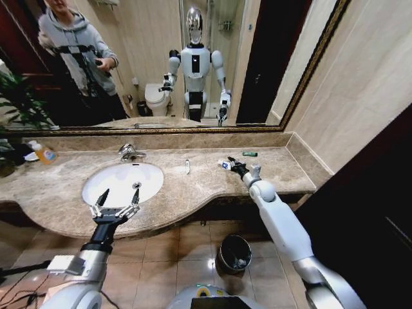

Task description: Pick up the trash from the sink and place it in the trash bin.

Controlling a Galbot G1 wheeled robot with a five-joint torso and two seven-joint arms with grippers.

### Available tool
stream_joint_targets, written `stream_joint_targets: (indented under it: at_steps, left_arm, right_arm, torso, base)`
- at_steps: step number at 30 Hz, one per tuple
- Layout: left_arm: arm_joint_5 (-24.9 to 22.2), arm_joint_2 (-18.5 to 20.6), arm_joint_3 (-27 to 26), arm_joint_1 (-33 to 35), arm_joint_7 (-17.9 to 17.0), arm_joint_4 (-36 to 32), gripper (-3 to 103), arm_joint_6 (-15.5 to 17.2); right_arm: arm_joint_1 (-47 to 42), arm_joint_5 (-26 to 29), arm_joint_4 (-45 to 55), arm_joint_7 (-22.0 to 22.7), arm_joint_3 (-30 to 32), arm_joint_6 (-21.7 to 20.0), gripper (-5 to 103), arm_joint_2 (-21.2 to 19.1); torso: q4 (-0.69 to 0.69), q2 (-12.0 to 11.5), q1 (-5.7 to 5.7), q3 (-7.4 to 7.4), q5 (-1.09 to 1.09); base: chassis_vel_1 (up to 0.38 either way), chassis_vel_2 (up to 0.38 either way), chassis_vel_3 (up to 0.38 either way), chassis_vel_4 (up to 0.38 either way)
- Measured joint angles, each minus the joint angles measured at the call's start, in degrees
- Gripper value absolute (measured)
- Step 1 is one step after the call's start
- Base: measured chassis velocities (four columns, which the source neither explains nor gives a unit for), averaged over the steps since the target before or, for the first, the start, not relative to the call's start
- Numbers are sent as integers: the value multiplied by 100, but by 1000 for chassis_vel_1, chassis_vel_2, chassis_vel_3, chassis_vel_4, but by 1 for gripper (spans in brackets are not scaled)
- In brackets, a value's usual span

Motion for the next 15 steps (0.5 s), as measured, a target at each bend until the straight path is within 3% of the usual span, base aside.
stream_joint_targets:
  at_steps: [6,11,15]
  left_arm:
    - [0,0,0,0,0,0,100,0]
    - [0,0,0,0,0,0,100,0]
    - [0,0,0,0,0,0,100,0]
  right_arm:
    - [193,-122,-321,-74,-97,19,47,90]
    - [220,-136,-402,-127,-110,22,58,70]
    - [209,-175,-418,-174,-176,22,80,77]
  torso:
    - [0,0,0,0,0]
    - [0,0,0,0,0]
    - [0,0,0,0,0]
  base:
    - [0,0,0,0]
    - [0,0,0,0]
    - [0,0,0,0]
